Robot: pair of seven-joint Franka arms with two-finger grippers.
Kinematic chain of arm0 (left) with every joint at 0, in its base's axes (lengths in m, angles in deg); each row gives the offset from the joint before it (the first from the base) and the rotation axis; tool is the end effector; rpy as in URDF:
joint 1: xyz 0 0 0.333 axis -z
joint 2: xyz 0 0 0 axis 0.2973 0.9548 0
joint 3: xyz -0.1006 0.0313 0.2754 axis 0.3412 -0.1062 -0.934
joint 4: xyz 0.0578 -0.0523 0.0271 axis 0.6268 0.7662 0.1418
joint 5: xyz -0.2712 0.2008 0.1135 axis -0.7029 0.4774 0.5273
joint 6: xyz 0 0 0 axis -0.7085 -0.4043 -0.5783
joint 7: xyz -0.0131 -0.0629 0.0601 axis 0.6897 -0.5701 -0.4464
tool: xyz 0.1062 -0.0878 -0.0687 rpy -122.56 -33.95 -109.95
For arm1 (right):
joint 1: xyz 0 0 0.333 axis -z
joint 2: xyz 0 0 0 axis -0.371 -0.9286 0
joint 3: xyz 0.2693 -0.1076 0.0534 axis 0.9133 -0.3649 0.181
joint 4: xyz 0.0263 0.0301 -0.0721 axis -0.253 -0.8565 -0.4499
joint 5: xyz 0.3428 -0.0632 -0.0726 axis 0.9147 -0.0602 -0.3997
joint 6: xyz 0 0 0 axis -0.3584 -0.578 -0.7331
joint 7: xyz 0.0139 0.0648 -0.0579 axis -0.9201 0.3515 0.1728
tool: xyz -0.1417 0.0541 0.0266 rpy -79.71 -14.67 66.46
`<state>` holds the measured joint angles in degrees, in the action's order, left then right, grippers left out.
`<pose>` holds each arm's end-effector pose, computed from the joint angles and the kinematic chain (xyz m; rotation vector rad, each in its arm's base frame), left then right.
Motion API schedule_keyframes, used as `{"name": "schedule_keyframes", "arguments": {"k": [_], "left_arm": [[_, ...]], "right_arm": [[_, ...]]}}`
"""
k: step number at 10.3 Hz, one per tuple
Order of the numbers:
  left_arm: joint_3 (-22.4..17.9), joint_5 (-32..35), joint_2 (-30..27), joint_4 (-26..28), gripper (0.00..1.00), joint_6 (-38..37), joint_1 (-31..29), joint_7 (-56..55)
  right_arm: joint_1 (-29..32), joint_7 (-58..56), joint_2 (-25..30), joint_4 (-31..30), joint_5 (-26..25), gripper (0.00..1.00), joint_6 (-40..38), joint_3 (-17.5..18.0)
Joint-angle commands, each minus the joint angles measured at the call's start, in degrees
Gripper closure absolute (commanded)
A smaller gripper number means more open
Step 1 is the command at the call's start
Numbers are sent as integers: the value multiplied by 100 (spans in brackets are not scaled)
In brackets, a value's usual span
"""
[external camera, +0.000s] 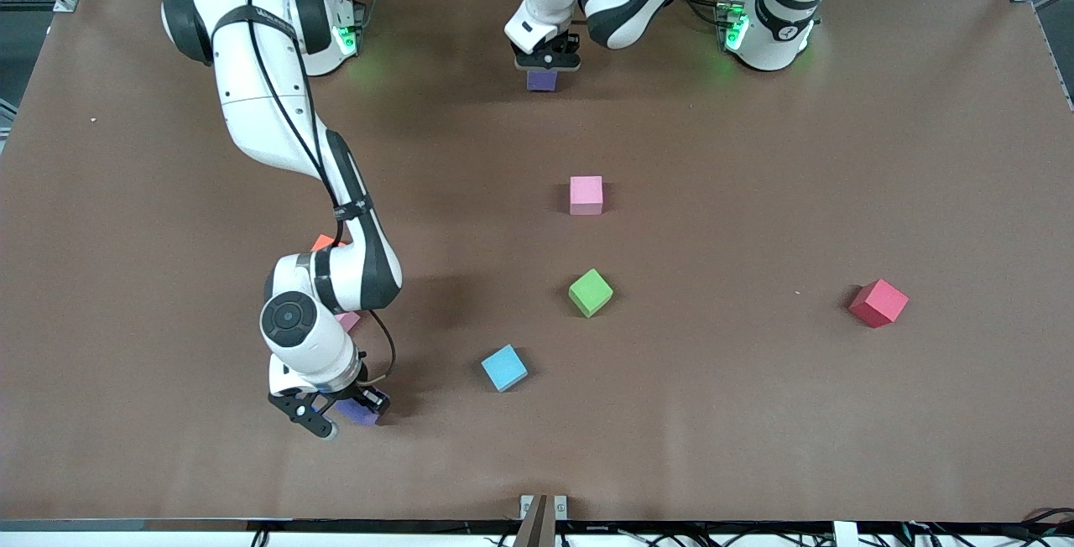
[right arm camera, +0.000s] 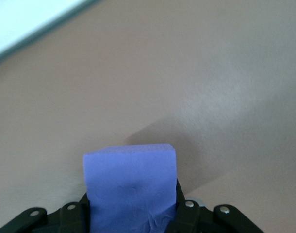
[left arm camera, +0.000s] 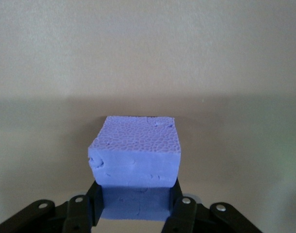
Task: Arrange blocks into number 1
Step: 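Place the purple cube with the left gripper while the right gripper grasps purple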
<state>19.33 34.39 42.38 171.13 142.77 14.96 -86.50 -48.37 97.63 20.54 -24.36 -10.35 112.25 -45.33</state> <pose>0.1131 -0.4905 0.1924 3.0359 0.0437 -0.3446 0.7301 0.1952 0.1901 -2.9646 0.7952 -0.3915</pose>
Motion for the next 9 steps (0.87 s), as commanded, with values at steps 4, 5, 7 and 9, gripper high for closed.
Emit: {"name": "schedule_keyframes", "arguments": {"k": [4,5,7,9], "left_arm": [[-140,162,-25,-556,0,-517,141,-100],[-149,162,-244,-828,0,-1016,-42,-91],[-149,162,-508,-1216,0,-1416,-691,-39],[-236,214,-527,-1322,0,-1416,-1263,433]], "right_arm": [[-145,-1532,2331,-2704,70,48,-37,193],[-249,-1656,2744,-3231,61,49,-20,280],[-495,-1640,3623,-4303,0,52,68,482],[-759,-1544,4388,-5515,9,52,557,789]]}}
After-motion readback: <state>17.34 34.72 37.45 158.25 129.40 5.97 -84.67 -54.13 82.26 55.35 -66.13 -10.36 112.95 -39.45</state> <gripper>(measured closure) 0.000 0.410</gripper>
